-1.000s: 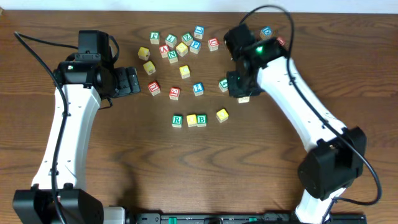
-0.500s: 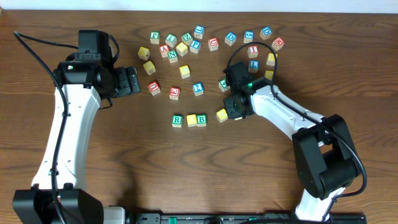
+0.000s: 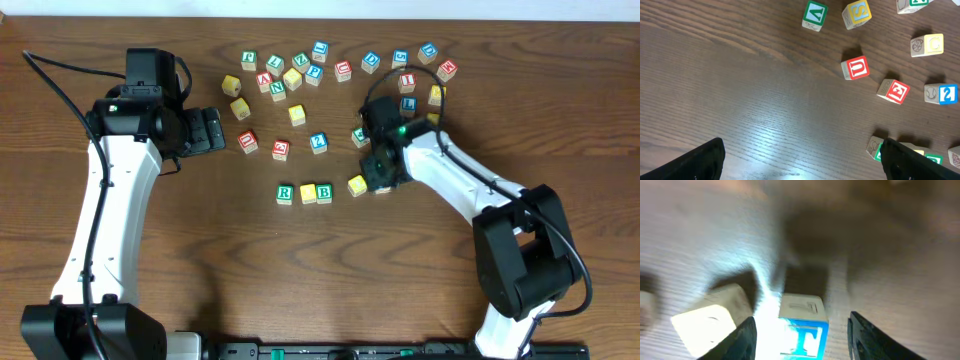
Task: Spell out ROBOT
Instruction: 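Carry the blue T block down and set it right of O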
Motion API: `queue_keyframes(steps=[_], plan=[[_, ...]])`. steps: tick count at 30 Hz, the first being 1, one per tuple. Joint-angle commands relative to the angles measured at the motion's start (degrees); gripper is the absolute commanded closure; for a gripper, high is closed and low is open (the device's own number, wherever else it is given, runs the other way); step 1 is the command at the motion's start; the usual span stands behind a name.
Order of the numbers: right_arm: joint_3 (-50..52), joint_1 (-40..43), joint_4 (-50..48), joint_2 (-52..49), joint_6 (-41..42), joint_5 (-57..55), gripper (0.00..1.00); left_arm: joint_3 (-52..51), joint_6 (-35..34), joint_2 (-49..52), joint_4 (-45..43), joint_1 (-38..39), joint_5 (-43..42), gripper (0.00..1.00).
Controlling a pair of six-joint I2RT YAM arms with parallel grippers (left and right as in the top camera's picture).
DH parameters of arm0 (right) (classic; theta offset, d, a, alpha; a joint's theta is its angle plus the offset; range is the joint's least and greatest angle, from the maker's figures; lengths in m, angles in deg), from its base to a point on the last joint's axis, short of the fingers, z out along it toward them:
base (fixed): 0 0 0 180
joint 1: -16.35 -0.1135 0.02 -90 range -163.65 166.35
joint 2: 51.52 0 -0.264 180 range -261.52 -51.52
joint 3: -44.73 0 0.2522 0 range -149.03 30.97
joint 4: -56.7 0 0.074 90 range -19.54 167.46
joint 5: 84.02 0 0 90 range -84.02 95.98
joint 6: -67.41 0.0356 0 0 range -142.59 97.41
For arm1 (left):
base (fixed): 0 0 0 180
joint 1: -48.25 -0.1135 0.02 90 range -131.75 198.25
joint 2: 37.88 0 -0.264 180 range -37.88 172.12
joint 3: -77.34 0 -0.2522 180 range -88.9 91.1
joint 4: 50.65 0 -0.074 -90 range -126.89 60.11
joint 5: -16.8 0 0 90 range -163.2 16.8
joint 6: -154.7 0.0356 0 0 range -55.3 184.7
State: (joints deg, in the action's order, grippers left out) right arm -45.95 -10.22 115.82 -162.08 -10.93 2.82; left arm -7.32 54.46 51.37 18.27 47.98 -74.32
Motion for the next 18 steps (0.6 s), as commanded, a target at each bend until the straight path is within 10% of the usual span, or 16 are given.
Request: queue_keyframes(steps=[1, 10, 18], plan=[[-6.7, 0.3, 3.7, 0.4, 1.7, 0.6, 0.54, 1.0, 0.8, -0.3, 0.1, -0.1, 0.5, 0.02], [-7.6, -0.4, 5.3, -2.2, 8.7, 5.7, 0.99, 1.0, 0.8, -0.3, 0.1, -0.1, 0.5, 0.02], [-7.5, -2.1, 4.6, -7.5, 9.6, 6.5, 0.99, 1.0, 0.8, -0.3, 0.1, -0.1, 0.5, 0.02]])
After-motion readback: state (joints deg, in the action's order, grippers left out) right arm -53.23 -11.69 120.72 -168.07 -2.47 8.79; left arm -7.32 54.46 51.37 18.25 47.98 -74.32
